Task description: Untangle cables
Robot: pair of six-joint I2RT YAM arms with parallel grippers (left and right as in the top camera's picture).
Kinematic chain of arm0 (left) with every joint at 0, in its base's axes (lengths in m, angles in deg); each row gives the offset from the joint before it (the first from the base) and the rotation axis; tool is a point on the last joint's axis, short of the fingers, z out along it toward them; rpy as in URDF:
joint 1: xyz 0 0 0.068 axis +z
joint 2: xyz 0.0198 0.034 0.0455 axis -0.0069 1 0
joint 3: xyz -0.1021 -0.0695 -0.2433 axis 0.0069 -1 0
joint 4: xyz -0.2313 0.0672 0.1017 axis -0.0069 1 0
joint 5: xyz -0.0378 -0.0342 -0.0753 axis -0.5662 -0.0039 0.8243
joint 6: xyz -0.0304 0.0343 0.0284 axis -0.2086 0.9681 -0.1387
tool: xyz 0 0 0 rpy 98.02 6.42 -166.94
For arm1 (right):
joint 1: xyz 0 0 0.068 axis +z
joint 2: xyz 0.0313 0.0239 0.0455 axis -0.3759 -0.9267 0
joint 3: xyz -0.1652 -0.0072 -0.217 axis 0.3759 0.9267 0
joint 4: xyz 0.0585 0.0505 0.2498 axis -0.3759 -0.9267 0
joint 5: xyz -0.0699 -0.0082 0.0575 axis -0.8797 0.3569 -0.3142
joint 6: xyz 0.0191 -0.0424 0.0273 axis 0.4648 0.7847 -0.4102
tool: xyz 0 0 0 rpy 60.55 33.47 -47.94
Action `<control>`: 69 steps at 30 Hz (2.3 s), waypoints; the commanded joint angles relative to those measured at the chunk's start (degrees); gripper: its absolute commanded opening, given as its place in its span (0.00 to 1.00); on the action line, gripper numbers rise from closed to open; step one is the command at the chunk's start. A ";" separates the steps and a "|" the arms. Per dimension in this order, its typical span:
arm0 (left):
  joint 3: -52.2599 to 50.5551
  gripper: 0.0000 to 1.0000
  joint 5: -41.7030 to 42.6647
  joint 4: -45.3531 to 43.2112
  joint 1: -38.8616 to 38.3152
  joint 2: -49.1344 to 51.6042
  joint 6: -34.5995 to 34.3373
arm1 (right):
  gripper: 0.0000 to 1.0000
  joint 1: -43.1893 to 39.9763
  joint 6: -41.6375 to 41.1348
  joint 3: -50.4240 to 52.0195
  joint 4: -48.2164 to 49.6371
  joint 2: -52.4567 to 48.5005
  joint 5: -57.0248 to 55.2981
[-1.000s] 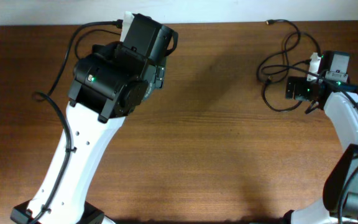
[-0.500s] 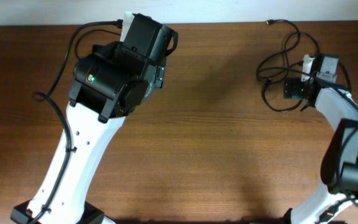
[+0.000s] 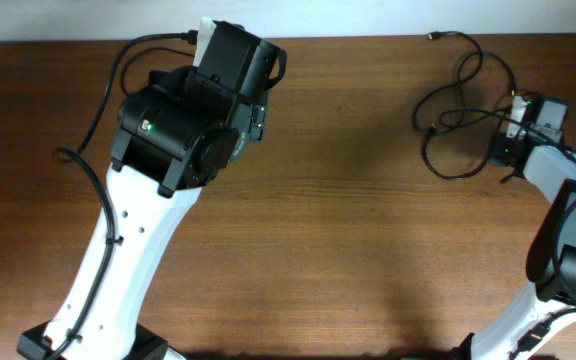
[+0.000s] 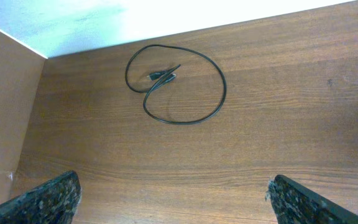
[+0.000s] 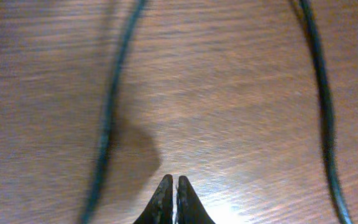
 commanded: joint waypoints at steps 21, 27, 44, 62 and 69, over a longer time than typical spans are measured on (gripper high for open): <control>-0.07 0.99 0.22 -0.63 0.11 -0.02 0.72 | 0.52 0.92 -1.95 0.83 -2.51 -4.02 10.16; -0.07 0.99 0.20 -0.63 0.11 -0.02 0.72 | 0.04 0.44 -1.97 0.81 -2.25 -4.48 4.59; -0.07 0.99 0.17 -0.63 0.11 -0.02 0.74 | 0.04 -11.72 -3.52 0.81 -2.64 -4.48 5.75; -0.07 0.99 0.20 -0.70 0.11 -0.02 1.99 | 0.98 -9.20 -5.46 0.68 -4.59 9.62 12.04; -0.07 0.99 0.22 -1.05 0.11 -0.02 2.01 | 0.98 2.12 -4.81 0.42 -3.15 31.78 13.66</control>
